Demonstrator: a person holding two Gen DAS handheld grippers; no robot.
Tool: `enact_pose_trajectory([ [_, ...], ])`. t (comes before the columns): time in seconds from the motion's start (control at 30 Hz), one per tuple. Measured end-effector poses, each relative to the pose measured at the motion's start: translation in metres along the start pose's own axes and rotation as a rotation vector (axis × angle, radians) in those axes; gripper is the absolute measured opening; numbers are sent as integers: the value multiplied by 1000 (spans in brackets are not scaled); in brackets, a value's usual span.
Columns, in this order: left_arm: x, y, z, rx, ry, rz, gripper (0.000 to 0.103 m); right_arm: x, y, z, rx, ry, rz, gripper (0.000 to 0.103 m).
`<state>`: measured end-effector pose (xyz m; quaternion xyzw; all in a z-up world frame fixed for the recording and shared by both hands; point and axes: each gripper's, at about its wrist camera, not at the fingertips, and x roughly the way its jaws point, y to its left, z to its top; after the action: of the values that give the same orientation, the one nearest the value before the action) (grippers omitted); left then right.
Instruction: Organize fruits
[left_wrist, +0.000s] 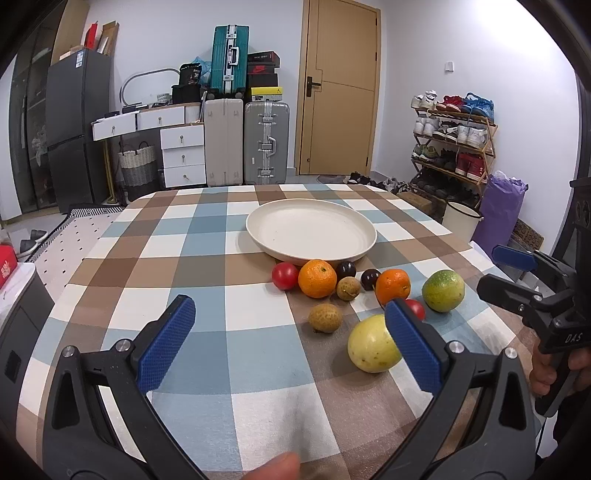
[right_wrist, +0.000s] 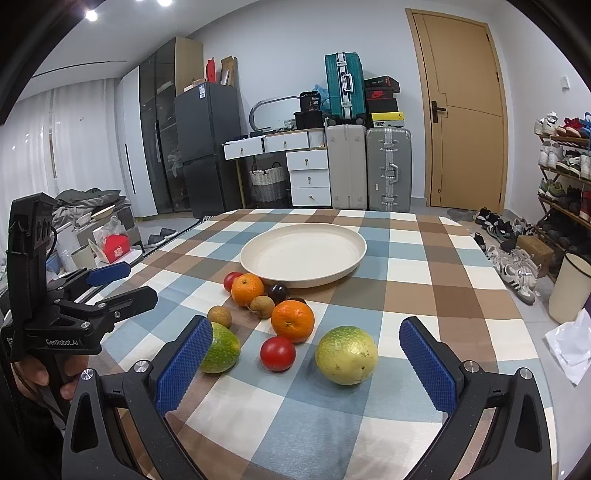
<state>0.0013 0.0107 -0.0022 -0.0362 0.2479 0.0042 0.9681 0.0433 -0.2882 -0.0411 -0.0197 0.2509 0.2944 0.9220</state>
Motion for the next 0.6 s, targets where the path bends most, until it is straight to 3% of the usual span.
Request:
enact_pose_trajectory([
  [0.37, 10, -5, 0, 0, 28, 16, 103, 0, 0, 0, -11, 6, -19, 103],
  [0.6, 13, -6, 1, -7, 52, -20, 103, 2, 1, 2, -1, 26, -48, 103],
])
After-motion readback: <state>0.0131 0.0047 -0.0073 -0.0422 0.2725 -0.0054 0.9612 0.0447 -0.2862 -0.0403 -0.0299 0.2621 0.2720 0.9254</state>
